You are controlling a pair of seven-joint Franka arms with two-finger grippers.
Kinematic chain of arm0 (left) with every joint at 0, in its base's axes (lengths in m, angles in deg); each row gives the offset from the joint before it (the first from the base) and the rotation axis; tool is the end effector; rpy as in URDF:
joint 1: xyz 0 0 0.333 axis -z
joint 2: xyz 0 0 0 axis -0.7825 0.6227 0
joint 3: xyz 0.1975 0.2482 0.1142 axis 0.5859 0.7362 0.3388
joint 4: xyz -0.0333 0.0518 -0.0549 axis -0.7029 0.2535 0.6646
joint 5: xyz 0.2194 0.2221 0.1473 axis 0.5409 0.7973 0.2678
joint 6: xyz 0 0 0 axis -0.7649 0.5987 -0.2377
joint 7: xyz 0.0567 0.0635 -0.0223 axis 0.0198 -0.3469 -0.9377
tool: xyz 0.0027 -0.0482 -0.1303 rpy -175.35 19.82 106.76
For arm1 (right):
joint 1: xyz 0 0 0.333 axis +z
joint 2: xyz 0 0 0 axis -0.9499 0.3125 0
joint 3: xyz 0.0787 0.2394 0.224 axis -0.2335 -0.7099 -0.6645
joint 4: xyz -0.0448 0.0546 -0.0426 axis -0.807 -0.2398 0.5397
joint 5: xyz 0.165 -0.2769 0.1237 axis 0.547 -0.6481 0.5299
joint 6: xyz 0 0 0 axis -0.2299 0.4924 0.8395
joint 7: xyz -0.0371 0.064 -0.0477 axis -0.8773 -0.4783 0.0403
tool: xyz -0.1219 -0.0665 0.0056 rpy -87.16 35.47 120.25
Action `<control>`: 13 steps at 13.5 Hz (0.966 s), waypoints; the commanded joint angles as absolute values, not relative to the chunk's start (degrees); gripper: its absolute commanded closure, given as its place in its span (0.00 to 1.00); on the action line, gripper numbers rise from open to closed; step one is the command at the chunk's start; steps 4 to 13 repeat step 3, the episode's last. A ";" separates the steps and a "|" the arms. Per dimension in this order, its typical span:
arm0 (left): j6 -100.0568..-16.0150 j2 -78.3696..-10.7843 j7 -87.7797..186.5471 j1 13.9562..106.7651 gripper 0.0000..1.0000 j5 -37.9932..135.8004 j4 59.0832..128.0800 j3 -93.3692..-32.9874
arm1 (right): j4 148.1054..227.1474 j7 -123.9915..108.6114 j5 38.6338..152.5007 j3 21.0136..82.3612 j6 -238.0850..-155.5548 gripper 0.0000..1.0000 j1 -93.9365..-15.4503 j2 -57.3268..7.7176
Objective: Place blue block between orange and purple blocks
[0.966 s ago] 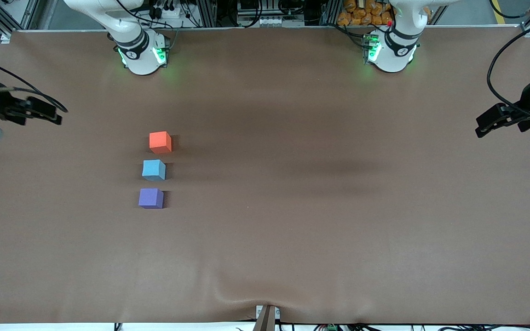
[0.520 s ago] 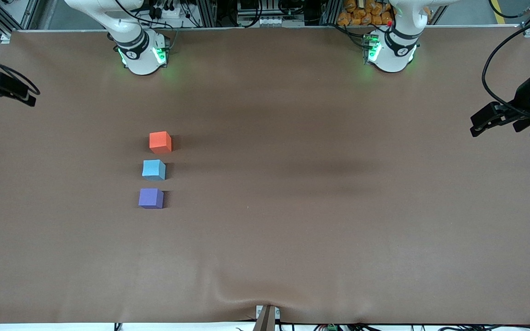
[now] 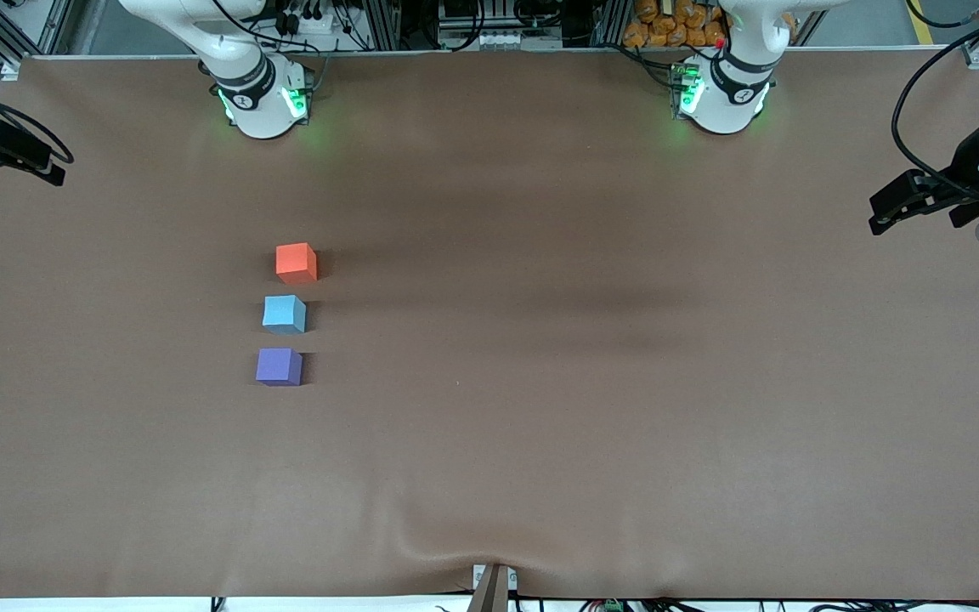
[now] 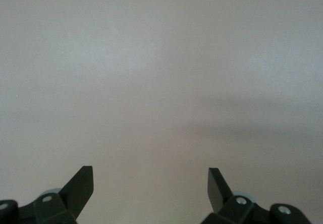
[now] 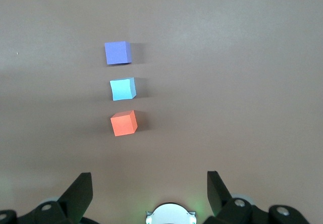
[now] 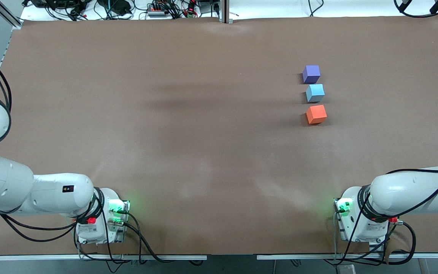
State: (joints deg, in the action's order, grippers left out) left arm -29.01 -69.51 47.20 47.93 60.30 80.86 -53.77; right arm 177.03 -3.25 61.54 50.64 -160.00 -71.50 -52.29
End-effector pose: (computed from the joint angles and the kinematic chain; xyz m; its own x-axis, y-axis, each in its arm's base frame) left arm 0.5052 -0.0400 0.6279 0.9981 0.0600 0.0126 0.0605 -0.9974 -0.0386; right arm 0.4576 -0.0265 0.6439 0.9939 -0.0503 -0.0985 -0.0561 -0.9968 -0.0567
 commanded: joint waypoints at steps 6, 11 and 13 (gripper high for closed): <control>-26.84 -69.85 48.72 47.36 0.00 59.39 79.13 -53.47 | 177.20 -3.98 60.22 49.75 -159.51 0.00 -71.88 -52.93; -26.84 -69.85 48.72 47.36 0.00 59.39 79.13 -53.47 | 177.20 -3.98 60.22 49.75 -159.51 0.00 -71.88 -52.93; -26.84 -69.85 48.72 47.36 0.00 59.39 79.13 -53.47 | 177.20 -3.98 60.22 49.75 -159.51 0.00 -71.88 -52.93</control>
